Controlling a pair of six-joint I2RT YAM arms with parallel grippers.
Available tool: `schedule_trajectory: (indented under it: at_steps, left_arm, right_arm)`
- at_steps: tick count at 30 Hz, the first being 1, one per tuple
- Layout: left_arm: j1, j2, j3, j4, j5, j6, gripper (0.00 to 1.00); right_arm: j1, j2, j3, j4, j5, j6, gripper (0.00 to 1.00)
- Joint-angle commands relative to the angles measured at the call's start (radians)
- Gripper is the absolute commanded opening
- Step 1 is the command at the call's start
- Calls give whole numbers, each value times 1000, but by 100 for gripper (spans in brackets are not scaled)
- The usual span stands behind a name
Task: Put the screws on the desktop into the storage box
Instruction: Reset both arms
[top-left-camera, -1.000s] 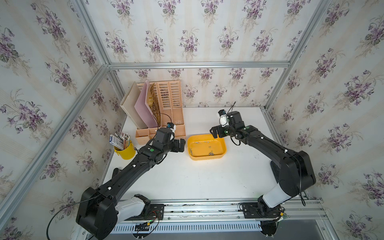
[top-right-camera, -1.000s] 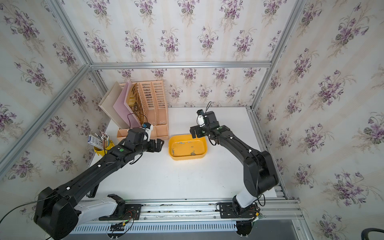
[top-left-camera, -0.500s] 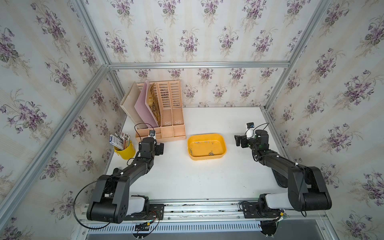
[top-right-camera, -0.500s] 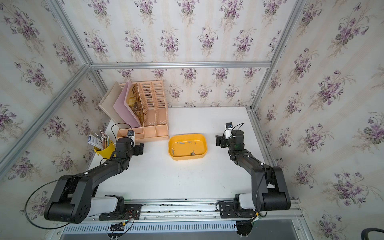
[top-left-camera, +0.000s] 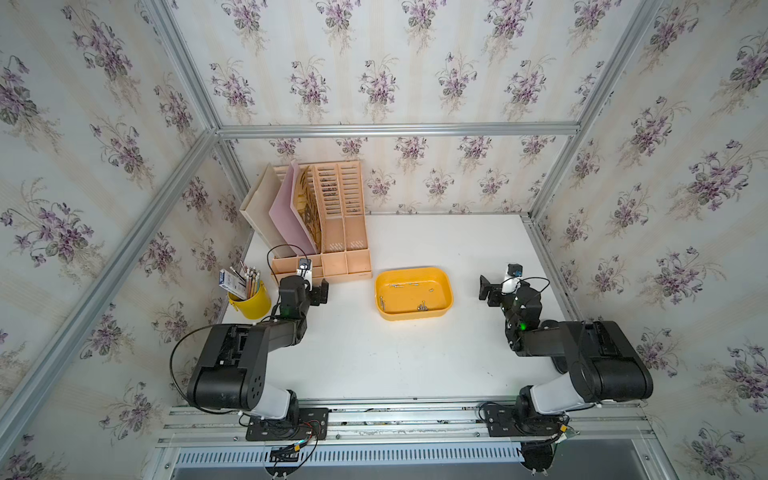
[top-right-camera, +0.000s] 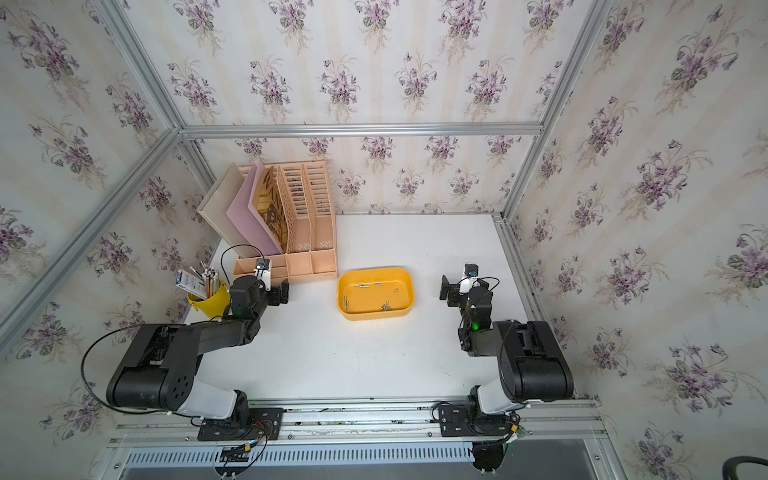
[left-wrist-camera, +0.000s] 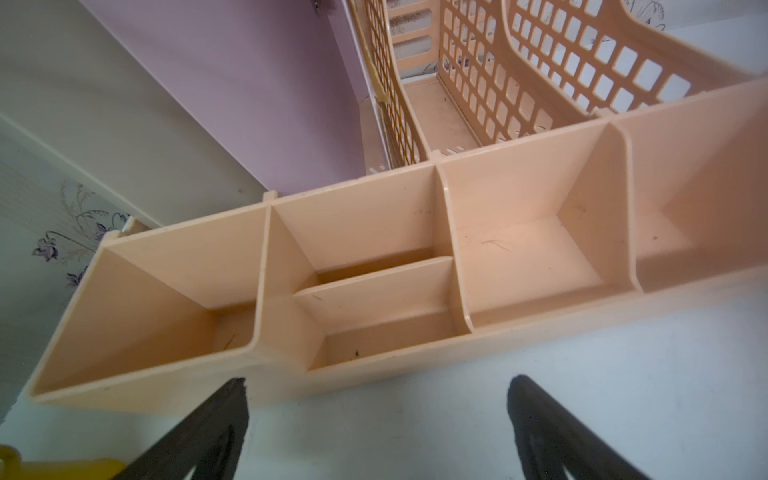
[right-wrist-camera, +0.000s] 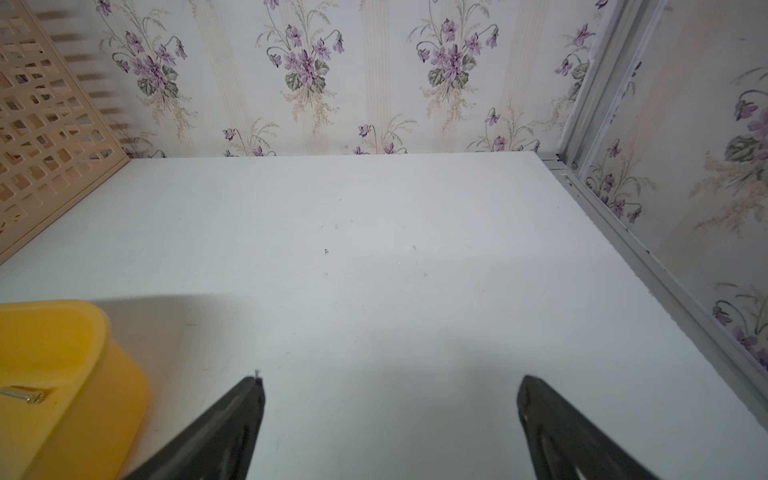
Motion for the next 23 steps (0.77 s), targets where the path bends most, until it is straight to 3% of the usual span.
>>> schedule_trajectory:
  at_steps: [1,23]
  left_arm:
    - [3,0,8,10,24,-5,99]
    - [3,0,6,12,25,-6,99]
  right_arm:
    - [0,-2,-2,111,29,20,100]
    - [0,4,2,117,37,21,100]
